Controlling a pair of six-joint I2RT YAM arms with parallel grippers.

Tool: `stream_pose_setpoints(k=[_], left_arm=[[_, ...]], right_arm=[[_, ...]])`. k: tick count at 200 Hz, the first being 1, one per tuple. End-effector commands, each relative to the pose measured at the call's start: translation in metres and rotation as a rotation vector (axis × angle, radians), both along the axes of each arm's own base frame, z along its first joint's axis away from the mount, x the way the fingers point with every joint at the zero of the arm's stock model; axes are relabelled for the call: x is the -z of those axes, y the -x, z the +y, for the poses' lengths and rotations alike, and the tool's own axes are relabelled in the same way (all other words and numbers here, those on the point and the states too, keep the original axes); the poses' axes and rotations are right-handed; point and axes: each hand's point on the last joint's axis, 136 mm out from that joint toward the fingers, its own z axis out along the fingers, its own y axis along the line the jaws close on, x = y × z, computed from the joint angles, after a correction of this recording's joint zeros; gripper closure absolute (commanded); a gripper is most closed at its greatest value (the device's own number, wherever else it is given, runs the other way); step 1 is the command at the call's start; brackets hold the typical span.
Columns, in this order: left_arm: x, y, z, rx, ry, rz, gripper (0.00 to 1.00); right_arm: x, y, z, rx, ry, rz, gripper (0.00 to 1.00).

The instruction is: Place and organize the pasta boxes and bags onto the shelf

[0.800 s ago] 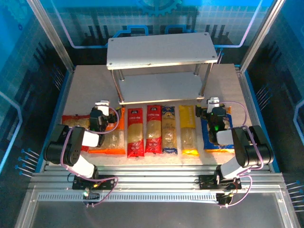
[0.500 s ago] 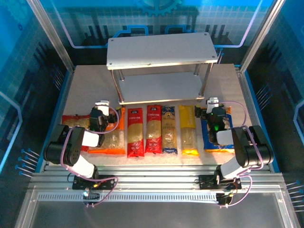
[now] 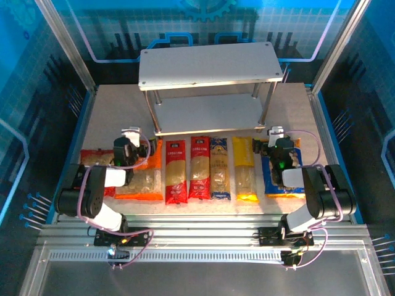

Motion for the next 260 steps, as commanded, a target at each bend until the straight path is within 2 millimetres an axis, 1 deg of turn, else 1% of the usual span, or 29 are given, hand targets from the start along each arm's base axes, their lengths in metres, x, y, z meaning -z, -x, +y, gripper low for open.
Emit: stream_pose_setpoints(k=[1,12,26,37,40,42,49,52,62,72,88,108,128,148,171,202,229,242,260], left_arm=[[-0.045,-0.003,-0.012,0.072,0.033,0.001,0.12],[-0.070,0.001,-0.010,0.054,0.057,-0.025,0.12],[-0.100,0.007,-0.012,0.033,0.099,-0.051,0.12],[-0.121,0.016,-0.020,0.042,0.145,-0.066,0.12],[-0.125,0.019,-0.021,0.040,0.153,-0.070,0.12],[-0.128,0.021,-0.024,0.041,0.161,-0.073,0.12],[-0.136,0.027,-0.031,0.049,0.182,-0.081,0.12],[-0.138,0.030,-0.035,0.055,0.190,-0.080,0.12],[-0.142,0.039,-0.044,0.060,0.197,-0.067,0.12],[-0.139,0.048,-0.052,0.063,0.199,-0.035,0.13],[-0.129,0.061,-0.058,0.060,0.226,0.032,0.14],[-0.114,0.076,-0.068,0.092,0.269,0.093,0.15],[-0.098,0.089,-0.070,0.083,0.325,0.142,0.15],[-0.080,0.099,-0.071,0.073,0.353,0.203,0.15],[-0.070,0.105,-0.070,0.062,0.349,0.256,0.15],[-0.066,0.103,-0.071,0.058,0.354,0.267,0.14],[-0.064,0.099,-0.075,0.072,0.365,0.277,0.14],[-0.063,0.098,-0.075,0.072,0.364,0.282,0.14],[-0.061,0.098,-0.075,0.069,0.363,0.283,0.14]], right_arm=[[-0.031,-0.006,-0.006,0.026,-0.011,-0.005,0.00],[-0.044,-0.005,-0.006,0.027,-0.012,-0.014,0.00],[-0.066,-0.001,-0.004,0.027,-0.039,-0.031,0.00],[-0.081,0.003,-0.003,0.033,-0.073,-0.008,0.00],[-0.086,0.003,-0.002,0.033,-0.086,-0.002,0.00],[-0.083,0.006,-0.001,0.033,-0.093,0.027,0.00],[-0.088,0.011,0.005,0.014,-0.121,0.075,0.00],[-0.091,0.012,0.008,0.001,-0.131,0.090,0.00],[-0.092,0.021,0.016,-0.010,-0.166,0.165,0.00],[-0.091,0.029,0.030,-0.044,-0.196,0.225,0.00],[-0.081,0.046,0.052,-0.076,-0.194,0.310,0.00],[-0.060,0.070,0.078,-0.107,-0.125,0.414,0.00],[-0.033,0.092,0.093,-0.099,-0.131,0.547,0.00],[-0.009,0.108,0.096,-0.058,-0.132,0.666,0.00],[0.014,0.122,0.099,-0.030,-0.132,0.770,0.00],[0.035,0.135,0.116,-0.059,-0.149,0.850,0.00],[0.054,0.143,0.117,-0.037,-0.138,0.916,0.00],[0.060,0.145,0.118,-0.031,-0.138,0.932,0.00],[0.067,0.148,0.114,-0.001,-0.122,0.950,0.00]])
